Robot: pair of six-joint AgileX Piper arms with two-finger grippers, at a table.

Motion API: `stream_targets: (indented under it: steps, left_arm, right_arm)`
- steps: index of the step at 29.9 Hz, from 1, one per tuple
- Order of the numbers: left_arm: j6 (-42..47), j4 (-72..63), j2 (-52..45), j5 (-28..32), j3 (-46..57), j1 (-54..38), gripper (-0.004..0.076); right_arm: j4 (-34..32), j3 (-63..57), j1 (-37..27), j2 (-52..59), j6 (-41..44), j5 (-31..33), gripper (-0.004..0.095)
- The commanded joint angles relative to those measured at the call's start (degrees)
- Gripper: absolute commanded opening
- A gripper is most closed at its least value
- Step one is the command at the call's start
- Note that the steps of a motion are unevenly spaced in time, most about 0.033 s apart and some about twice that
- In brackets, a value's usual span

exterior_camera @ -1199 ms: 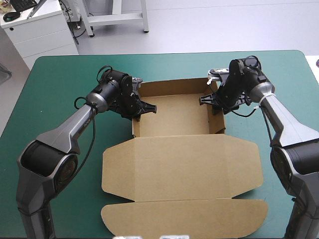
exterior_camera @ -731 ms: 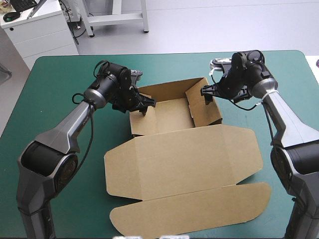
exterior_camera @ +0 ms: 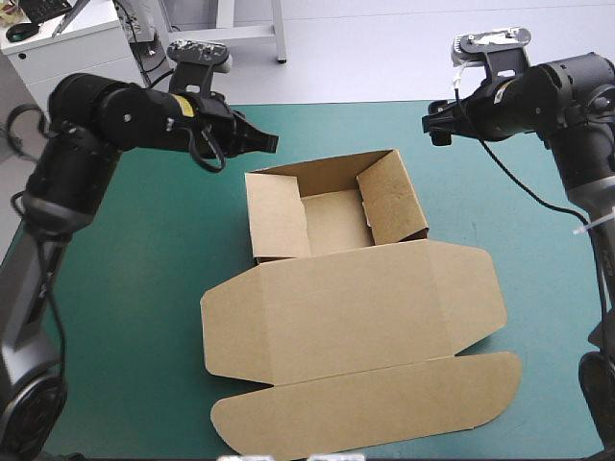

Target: Fold the box

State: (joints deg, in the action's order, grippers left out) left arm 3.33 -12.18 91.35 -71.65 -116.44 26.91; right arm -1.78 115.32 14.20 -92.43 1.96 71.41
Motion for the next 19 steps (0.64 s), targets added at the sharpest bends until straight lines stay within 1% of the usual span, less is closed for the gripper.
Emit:
stream_targets:
  steps: [1, 5, 10, 19]
  left_arm:
    - [-2.46, -1.61, -9.35, -2.01, 5.65, 2.09, -0.001]
    - [-2.51, 0.47, -17.78, -2.01, 15.17, 3.37, -0.001]
    - [-2.51, 0.04, -28.69, -1.57, 27.14, 3.37, -0.001]
    - [-4.1, 1.82, -47.71, 7.92, 49.44, 3.37, -0.001]
  right_arm:
    - [1.78, 1.59, -0.34, 2.52, -1.96, 0.47, 0.0886]
    - [5.23, 0.59, -0.34, 1.25, -1.96, 0.47, 0.0886]
    - [5.36, 0.2, -0.34, -1.95, -1.96, 0.47, 0.0886]
    - [7.03, 0.2, -0.34, -12.16, -1.96, 0.47, 0.0886]
